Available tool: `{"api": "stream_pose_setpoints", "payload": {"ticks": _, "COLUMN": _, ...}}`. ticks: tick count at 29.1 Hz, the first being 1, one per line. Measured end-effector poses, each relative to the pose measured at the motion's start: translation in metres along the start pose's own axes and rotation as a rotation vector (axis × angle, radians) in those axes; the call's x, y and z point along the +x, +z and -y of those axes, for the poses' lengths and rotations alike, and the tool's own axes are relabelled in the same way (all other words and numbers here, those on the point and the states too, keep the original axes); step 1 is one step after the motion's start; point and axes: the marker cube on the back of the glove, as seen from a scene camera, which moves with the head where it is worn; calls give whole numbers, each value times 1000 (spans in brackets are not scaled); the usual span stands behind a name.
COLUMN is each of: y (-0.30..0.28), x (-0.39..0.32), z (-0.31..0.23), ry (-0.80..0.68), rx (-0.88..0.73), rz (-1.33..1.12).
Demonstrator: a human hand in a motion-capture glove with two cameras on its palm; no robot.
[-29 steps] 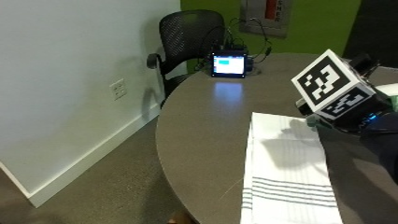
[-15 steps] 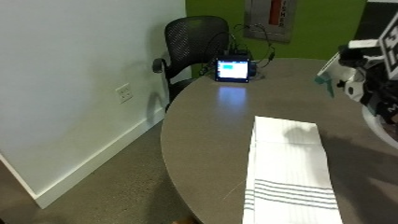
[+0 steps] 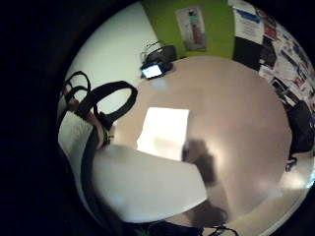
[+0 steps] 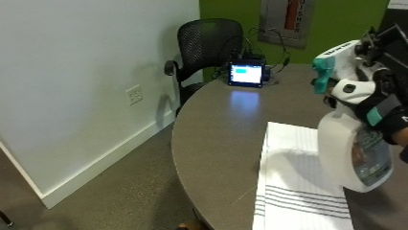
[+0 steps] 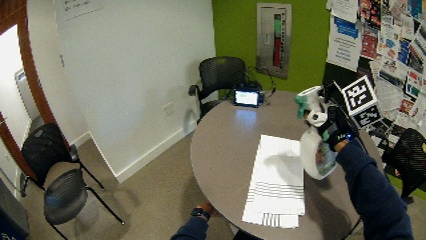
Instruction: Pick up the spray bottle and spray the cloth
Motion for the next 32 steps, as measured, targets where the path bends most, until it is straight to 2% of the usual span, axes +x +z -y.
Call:
{"api": "stream_pose_setpoints", "payload": {"ticks": 9, "y": 49, "x": -76, "z": -49, "ry": -150, "rx": -213, "rz": 275}}
{"api": "stream_pose_setpoints", "payload": {"ticks": 16, "y": 110, "x": -140, "z": -87, "ry": -290, "rx": -407, "rz": 608}}
{"api": "stream_pose_setpoints", "payload": {"ticks": 24, "y": 138, "x": -154, "z": -80, "ry": -333, "rx": -323, "rz": 698}}
{"api": "stream_pose_setpoints", "payload": {"ticks": 32, "y": 169, "x": -158, "z": -66, "ry": -315, "rx": -270, "rz": 664}}
